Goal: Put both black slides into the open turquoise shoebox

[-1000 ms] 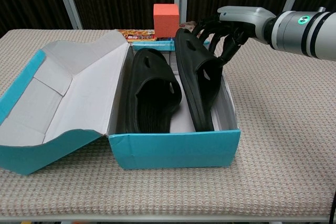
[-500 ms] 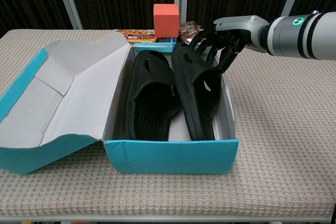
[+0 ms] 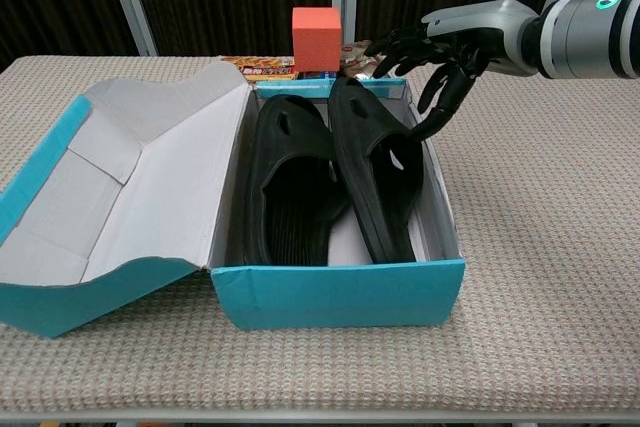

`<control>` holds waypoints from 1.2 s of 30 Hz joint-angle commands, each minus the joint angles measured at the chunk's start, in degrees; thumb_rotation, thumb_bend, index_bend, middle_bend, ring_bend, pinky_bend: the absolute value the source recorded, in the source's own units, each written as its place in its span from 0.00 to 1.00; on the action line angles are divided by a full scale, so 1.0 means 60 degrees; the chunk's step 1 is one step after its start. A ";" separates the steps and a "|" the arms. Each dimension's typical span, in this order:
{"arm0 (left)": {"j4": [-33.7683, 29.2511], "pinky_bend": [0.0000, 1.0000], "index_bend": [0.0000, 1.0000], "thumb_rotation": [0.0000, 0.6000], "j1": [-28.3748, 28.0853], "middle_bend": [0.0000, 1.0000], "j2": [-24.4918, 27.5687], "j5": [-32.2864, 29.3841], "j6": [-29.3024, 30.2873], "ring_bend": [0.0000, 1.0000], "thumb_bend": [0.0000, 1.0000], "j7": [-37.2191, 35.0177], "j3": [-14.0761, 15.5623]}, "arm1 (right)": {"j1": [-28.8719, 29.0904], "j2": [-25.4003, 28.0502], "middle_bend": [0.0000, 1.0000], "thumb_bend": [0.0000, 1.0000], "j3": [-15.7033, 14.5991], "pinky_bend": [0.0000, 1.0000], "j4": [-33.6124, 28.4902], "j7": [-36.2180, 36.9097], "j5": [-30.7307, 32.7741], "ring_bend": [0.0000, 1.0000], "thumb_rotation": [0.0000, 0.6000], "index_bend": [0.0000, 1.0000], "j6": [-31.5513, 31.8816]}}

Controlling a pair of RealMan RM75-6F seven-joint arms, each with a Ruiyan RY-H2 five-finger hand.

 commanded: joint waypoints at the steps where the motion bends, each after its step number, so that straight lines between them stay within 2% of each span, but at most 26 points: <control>1: -0.0027 0.00 0.07 1.00 -0.0001 0.02 0.0009 -0.0001 -0.0002 0.00 0.02 0.0019 0.0002 | -0.0025 0.0344 0.09 0.00 0.0027 0.30 -0.0318 0.0041 -0.0153 0.03 1.00 0.04 -0.0024; 3: -0.0040 0.00 0.07 1.00 0.0001 0.02 0.0018 -0.0001 -0.0002 0.00 0.02 0.0023 0.0006 | -0.0119 0.0539 0.11 0.00 0.0150 0.30 -0.0584 0.0129 -0.0355 0.05 1.00 0.04 0.0161; 6: -0.0079 0.00 0.07 1.00 -0.0019 0.02 0.0026 0.0001 -0.0028 0.00 0.02 0.0017 0.0002 | -0.0380 0.0771 0.18 0.00 0.0464 0.38 -0.1083 0.0476 -0.0802 0.13 1.00 0.04 0.0612; 9: -0.0153 0.00 0.07 1.00 -0.0040 0.02 0.0039 -0.0010 -0.0054 0.00 0.02 -0.0124 -0.0009 | -0.0684 0.0814 0.26 0.00 0.0823 0.46 -0.1521 0.1195 -0.1238 0.20 1.00 0.08 0.0935; 12: -0.0129 0.00 0.07 1.00 -0.0061 0.02 0.0018 -0.0030 -0.0086 0.00 0.02 -0.0131 -0.0020 | -0.0895 0.0612 0.30 0.00 0.0991 0.49 -0.1682 0.2158 -0.1640 0.23 1.00 0.12 0.0760; 22: -0.0068 0.00 0.07 1.00 -0.0012 0.02 0.0083 -0.0097 -0.0049 0.00 0.02 -0.0234 -0.0013 | -0.0851 -0.0669 0.31 0.00 0.0744 0.49 -0.0732 0.3621 -0.2544 0.23 1.00 0.14 0.0036; 32: 0.0057 0.00 0.07 1.00 -0.0002 0.02 0.0043 -0.0099 -0.0073 0.00 0.02 -0.0351 0.0005 | -0.0765 -0.1257 0.31 0.00 0.0472 0.49 0.0074 0.3720 -0.2383 0.23 1.00 0.15 -0.0079; 36: 0.0072 0.00 0.07 1.00 0.0005 0.02 0.0044 -0.0097 -0.0076 0.00 0.02 -0.0356 0.0014 | -0.0752 -0.1231 0.31 0.00 0.0570 0.49 0.0074 0.3782 -0.2425 0.23 1.00 0.15 -0.0061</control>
